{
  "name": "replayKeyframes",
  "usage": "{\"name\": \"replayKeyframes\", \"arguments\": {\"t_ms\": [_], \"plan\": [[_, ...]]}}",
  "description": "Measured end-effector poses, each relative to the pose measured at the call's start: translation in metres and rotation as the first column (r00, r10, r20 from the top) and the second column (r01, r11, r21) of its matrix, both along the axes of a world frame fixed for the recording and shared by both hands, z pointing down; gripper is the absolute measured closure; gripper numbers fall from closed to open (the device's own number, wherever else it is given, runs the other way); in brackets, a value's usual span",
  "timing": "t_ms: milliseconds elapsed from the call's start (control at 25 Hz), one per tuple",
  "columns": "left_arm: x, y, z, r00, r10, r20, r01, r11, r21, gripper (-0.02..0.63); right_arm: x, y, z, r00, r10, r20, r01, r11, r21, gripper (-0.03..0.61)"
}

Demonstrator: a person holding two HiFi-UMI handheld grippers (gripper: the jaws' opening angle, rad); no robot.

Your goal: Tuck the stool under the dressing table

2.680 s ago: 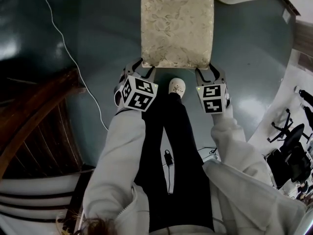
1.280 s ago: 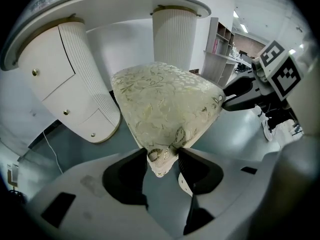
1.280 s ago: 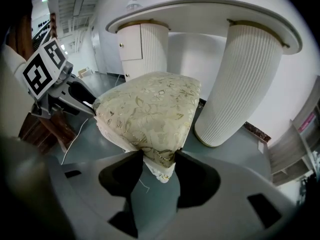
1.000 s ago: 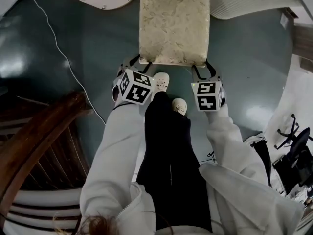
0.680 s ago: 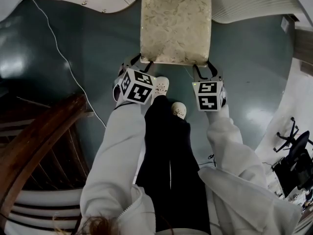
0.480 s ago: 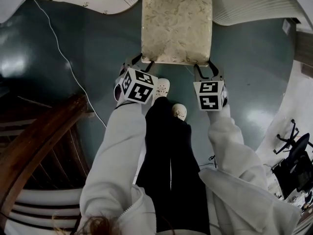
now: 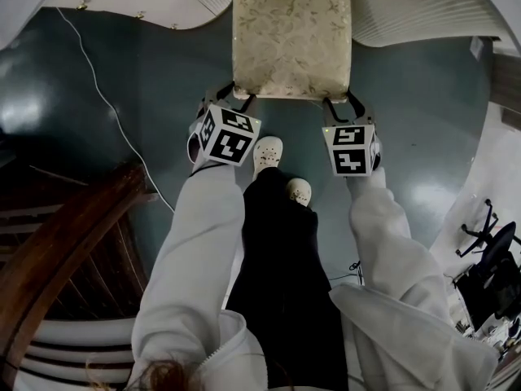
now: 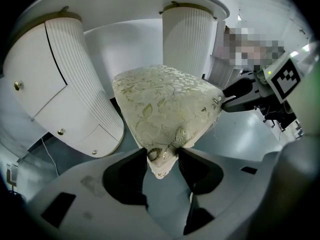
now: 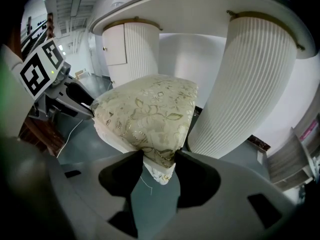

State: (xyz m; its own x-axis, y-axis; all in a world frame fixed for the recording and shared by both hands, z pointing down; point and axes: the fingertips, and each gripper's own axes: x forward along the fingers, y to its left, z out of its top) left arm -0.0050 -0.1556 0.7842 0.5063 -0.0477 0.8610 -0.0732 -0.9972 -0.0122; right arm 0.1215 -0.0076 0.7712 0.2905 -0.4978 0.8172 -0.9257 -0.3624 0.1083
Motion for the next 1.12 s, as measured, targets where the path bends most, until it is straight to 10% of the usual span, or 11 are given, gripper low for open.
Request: {"name": "replayKeyframes", "arguments": {"t_ms": [1120], "plan": [[0.013, -0.019, 0.002, 0.996, 0.053, -0.066, -0.051, 0.998, 0.031, 0.417, 0.002, -0.015, 0.0, 0.996, 0.053, -0.073, -0.046, 0.994, 0.098, 0.324]]}}
